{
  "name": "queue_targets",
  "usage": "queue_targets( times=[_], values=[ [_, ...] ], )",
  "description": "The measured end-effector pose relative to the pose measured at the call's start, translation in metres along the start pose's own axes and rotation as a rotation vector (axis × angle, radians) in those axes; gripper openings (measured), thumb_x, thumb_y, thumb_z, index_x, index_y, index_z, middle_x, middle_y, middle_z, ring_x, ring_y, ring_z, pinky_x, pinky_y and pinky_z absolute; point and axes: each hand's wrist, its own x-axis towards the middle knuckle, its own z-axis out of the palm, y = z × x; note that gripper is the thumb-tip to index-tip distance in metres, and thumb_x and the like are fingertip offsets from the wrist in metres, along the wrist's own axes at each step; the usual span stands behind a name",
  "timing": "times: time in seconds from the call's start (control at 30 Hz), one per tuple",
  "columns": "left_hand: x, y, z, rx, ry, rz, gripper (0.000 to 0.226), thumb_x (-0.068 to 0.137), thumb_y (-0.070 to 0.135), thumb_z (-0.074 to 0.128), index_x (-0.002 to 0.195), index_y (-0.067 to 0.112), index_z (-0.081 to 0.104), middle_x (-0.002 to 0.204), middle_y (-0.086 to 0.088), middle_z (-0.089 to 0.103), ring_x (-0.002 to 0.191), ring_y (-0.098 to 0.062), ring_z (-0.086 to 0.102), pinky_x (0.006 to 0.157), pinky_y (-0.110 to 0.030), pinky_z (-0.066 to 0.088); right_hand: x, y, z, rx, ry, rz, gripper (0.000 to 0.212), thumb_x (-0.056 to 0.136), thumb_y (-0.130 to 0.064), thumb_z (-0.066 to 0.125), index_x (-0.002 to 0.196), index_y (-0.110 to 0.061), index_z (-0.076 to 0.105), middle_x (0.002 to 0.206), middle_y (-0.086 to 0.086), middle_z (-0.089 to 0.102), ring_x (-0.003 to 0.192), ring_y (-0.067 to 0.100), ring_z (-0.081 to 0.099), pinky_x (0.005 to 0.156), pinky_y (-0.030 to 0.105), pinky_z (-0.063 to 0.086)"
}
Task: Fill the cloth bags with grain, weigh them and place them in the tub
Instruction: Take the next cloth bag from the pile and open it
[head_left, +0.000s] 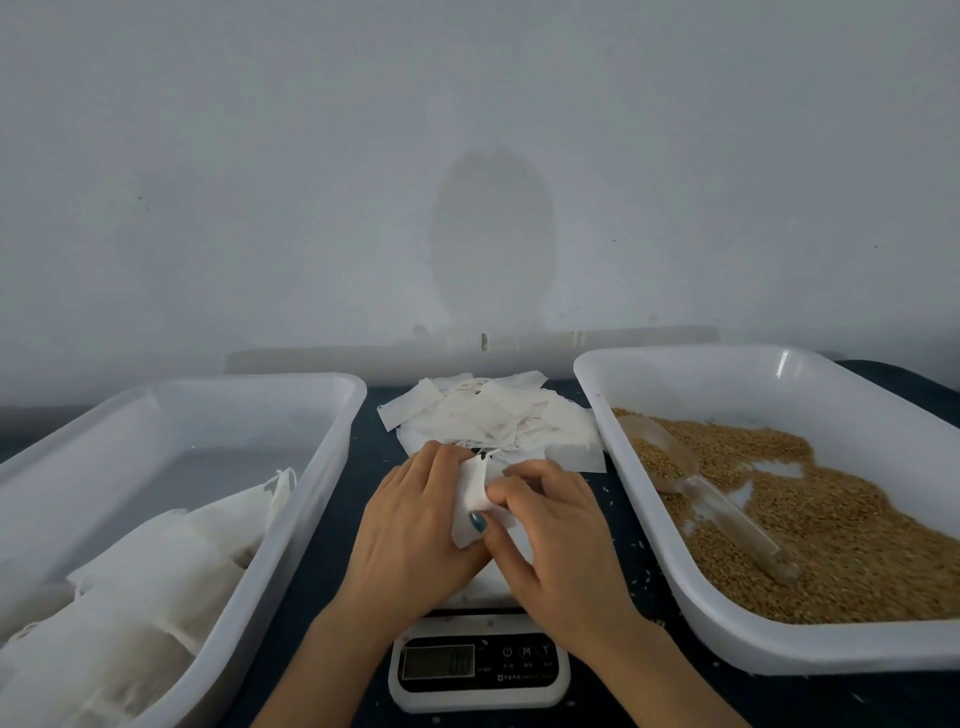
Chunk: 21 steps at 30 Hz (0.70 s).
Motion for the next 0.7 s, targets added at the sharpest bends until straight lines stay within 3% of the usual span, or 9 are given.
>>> queue_targets(
  times=[0.1, 0.23, 0.43, 0.6, 0.7],
  values=[
    [0.000, 0.000, 0.000, -0.016, 0.000, 0.000, 0.051, 0.080, 0.052, 0.062, 0.114, 0.015, 0.060, 0.105, 0.006, 0.066, 0.085, -0.013, 0.064, 0.073, -0.022, 0.045, 0.002, 0.001, -0.002, -0.011, 0.007, -0.009, 0.010, 0.091, -0.032, 0.054, 0.100, -0.029, 0.055, 0.113, -0.016, 0.048, 0.122, 0.007, 0.048, 0.100, 0.033, 0.042],
    [0.000, -0.005, 0.003, 0.002, -0.021, 0.004, 0.050, 0.073, 0.029, 0.086, 0.115, 0.012, 0.063, 0.108, 0.000, 0.070, 0.089, -0.022, 0.069, 0.075, -0.027, 0.049, 0.002, 0.004, -0.004, 0.012, -0.057, 0.023, 0.005, 0.097, -0.030, 0.048, 0.097, -0.030, 0.053, 0.098, -0.006, 0.065, 0.136, 0.012, 0.042, 0.116, 0.045, 0.031],
    [-0.001, -0.010, 0.004, -0.011, -0.024, 0.016, 0.049, 0.071, 0.022, 0.088, 0.112, 0.013, 0.064, 0.097, 0.001, 0.071, 0.079, -0.019, 0.068, 0.066, -0.022, 0.045, 0.004, 0.005, -0.006, 0.003, -0.101, 0.002, 0.007, 0.099, -0.030, 0.048, 0.096, -0.031, 0.054, 0.092, -0.016, 0.067, 0.139, 0.015, 0.040, 0.113, 0.057, 0.033],
    [-0.002, -0.016, 0.008, -0.063, -0.033, -0.060, 0.046, 0.075, 0.016, 0.083, 0.115, 0.011, 0.061, 0.110, 0.000, 0.065, 0.098, -0.021, 0.063, 0.073, -0.030, 0.049, 0.005, 0.002, -0.006, -0.025, -0.025, -0.021, 0.005, 0.097, -0.028, 0.053, 0.095, -0.029, 0.057, 0.092, -0.011, 0.067, 0.134, 0.021, 0.047, 0.107, 0.060, 0.038],
    [-0.003, -0.020, 0.009, -0.029, -0.030, -0.049, 0.039, 0.077, 0.020, 0.082, 0.110, 0.012, 0.062, 0.104, 0.001, 0.066, 0.092, -0.020, 0.063, 0.064, -0.034, 0.052, 0.005, -0.002, -0.004, -0.043, -0.024, -0.001, 0.003, 0.097, -0.031, 0.053, 0.096, -0.030, 0.056, 0.095, -0.010, 0.068, 0.133, 0.020, 0.047, 0.106, 0.056, 0.041]
  ],
)
